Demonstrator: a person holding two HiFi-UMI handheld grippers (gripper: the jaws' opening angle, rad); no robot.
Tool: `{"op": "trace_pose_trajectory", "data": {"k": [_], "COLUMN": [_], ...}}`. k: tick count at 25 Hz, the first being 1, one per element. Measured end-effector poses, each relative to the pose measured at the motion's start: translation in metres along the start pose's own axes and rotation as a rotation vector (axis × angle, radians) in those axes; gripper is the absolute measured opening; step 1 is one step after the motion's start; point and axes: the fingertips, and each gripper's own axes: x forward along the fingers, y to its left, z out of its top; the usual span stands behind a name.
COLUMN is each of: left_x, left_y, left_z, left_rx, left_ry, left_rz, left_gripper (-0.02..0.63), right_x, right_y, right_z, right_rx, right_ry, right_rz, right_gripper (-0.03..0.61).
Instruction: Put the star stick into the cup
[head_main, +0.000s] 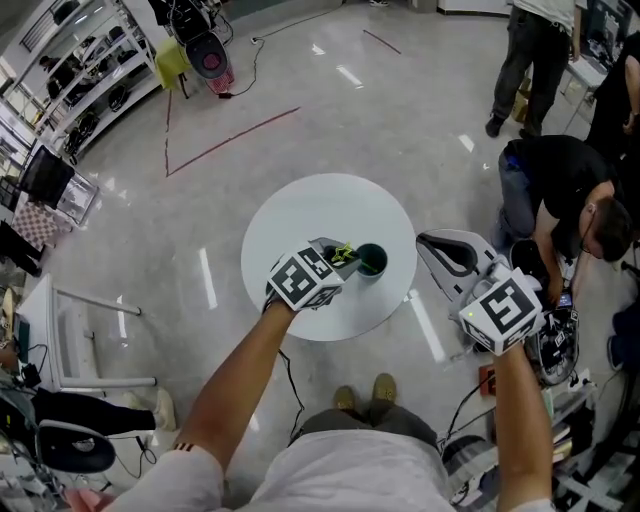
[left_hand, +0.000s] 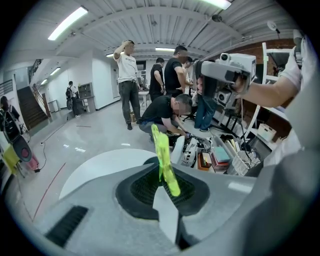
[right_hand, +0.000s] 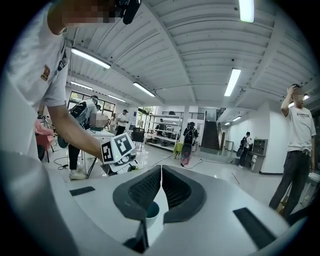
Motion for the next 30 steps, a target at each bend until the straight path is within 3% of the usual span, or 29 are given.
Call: {"op": "trace_pose_trajectory", "data": {"k": [10, 16, 21, 30], "left_x": [0.007, 0.002, -0.012, -0.07], "left_y": [-0.002, 0.0, -0.002, 0.009], "left_z": [-0.003, -0.001, 0.004, 0.045], "left_rx": [-0.01, -0.015, -0.021, -0.025], "left_ry": [0.002, -0.029, -0.112, -0.357], "left_rz": [0.008, 0.037, 0.065, 0.184], "left_gripper": [0.037, 0.181, 0.233, 0.245], "right_x": [-0.008, -0.01, -0.009, 0.0], "right_y": [-0.001, -0.001, 0.001, 0.005], "right_z": [-0.004, -0.007, -0.009, 0.003], "right_rx": [0.009, 0.013, 0.011, -0.001], "right_ry": [0.007, 0.007, 0.006, -0.011], "right_rz": [-0.003, 0.003, 0.011, 0.031], "right_gripper": [0.014, 0.014, 0.014, 0.014]}}
